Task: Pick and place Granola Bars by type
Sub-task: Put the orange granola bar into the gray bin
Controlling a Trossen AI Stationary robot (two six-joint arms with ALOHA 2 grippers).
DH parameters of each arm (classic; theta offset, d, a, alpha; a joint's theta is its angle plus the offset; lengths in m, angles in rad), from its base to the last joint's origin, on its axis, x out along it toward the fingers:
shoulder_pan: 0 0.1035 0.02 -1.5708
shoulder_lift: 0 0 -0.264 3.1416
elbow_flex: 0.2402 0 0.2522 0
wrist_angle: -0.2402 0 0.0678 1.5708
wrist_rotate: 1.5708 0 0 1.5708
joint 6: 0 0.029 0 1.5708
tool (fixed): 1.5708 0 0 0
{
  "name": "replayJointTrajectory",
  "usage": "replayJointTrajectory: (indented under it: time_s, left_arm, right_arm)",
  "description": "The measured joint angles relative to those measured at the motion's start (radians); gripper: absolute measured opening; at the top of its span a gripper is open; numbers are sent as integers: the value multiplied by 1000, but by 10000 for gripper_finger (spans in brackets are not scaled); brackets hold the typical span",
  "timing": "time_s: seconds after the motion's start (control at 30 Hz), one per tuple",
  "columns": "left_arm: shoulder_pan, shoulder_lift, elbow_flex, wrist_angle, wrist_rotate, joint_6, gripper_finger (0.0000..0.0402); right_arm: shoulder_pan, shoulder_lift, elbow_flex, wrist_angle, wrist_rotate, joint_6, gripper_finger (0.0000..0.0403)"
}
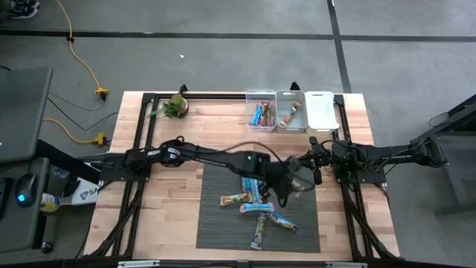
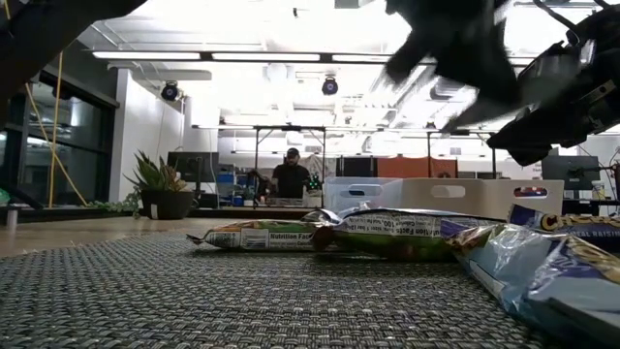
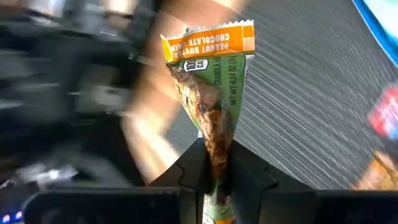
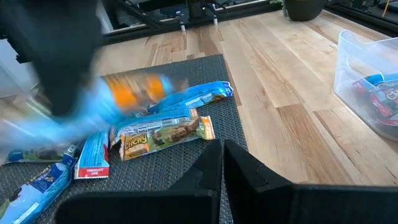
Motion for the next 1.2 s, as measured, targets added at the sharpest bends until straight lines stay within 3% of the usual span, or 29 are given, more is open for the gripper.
replayJointTrajectory:
  time_s: [0.2,0.53,0.8,0.93,1.2]
  left_arm:
    - [54,-99,-7,1,87,-244,50]
    - [126,-182,-4,220,240,-661,50]
    - [170,-187,-4,491,189,-802,50]
    - [219,-186,-4,560,91,-897,50]
    - [365,-185,-4,677,80,-1054,50]
  right_arm:
    - [0,0,0,1,0,0,0]
    - [0,11,0,1,0,0,0]
    - [0,8,0,2,0,0,0]
    - [0,8,0,2,0,0,0]
    - [0,8,0,2,0,0,0]
